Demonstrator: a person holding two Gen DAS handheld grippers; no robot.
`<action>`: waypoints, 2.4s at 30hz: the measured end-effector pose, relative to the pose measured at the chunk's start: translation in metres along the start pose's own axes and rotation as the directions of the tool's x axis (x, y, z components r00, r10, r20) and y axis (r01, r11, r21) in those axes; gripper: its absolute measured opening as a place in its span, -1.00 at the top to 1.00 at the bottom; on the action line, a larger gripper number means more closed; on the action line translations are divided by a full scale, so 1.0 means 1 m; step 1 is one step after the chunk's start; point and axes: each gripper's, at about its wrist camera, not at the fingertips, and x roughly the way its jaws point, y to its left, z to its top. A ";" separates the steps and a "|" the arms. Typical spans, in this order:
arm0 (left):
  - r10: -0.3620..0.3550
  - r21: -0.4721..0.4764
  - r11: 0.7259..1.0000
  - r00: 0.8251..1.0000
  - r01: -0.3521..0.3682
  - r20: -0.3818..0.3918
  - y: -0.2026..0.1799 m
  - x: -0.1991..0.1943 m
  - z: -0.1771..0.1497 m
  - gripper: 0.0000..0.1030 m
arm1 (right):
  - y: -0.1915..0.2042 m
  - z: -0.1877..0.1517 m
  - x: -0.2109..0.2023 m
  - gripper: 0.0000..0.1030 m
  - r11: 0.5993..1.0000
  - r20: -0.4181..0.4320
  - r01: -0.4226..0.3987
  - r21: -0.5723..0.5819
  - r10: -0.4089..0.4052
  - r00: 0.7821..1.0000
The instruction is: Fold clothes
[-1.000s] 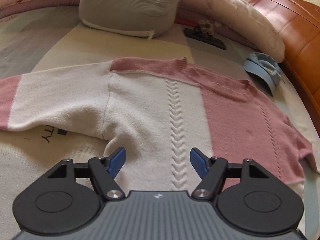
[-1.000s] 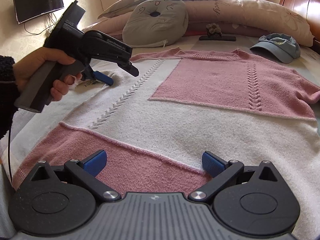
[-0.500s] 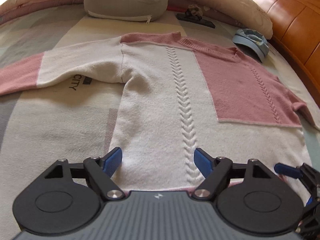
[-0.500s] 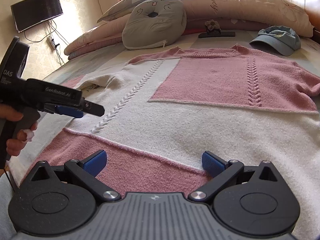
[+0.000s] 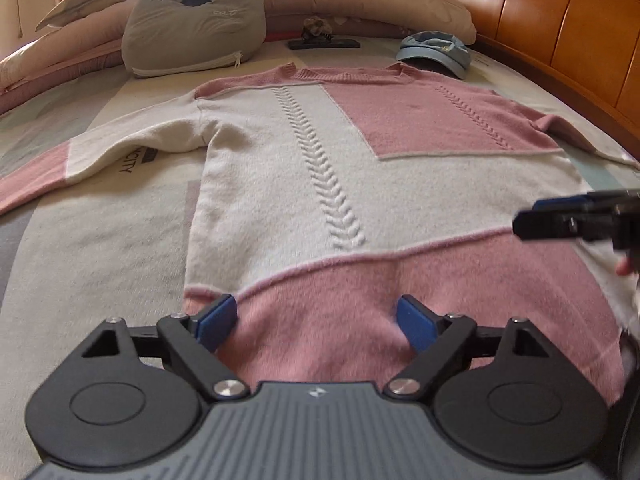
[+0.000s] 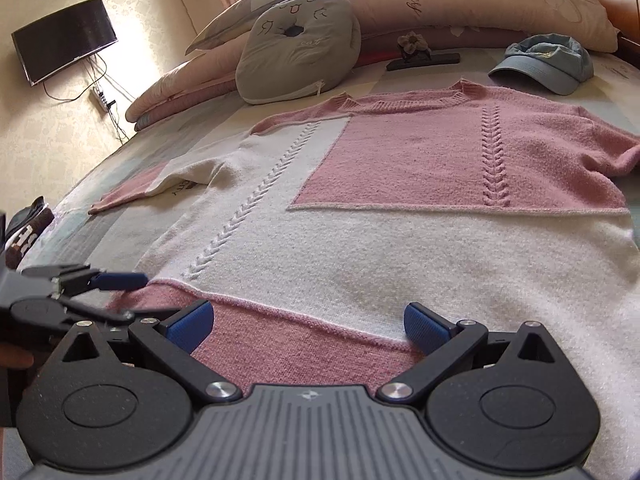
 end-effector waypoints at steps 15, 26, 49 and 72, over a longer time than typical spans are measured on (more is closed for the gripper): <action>-0.020 0.009 1.000 1.000 0.020 0.019 -0.035 -0.039 -0.045 -0.80 | 0.004 -0.004 0.010 -1.00 0.992 0.003 0.098 -0.073 -0.098 0.995; 0.020 0.013 1.000 0.994 -0.022 0.108 -0.017 -0.040 0.016 -0.84 | 0.027 -0.020 0.022 -1.00 0.946 0.042 0.226 -0.231 -0.222 0.974; -0.148 0.183 0.974 0.986 0.133 0.074 -0.019 0.048 0.036 -0.98 | 0.035 -0.080 -0.053 -1.00 0.921 -0.008 0.379 -0.085 -0.381 0.925; -0.162 0.205 0.968 0.983 0.142 0.082 -0.021 0.035 0.023 -0.98 | 0.026 -0.044 -0.079 -1.00 0.912 0.061 0.402 0.085 -0.408 0.911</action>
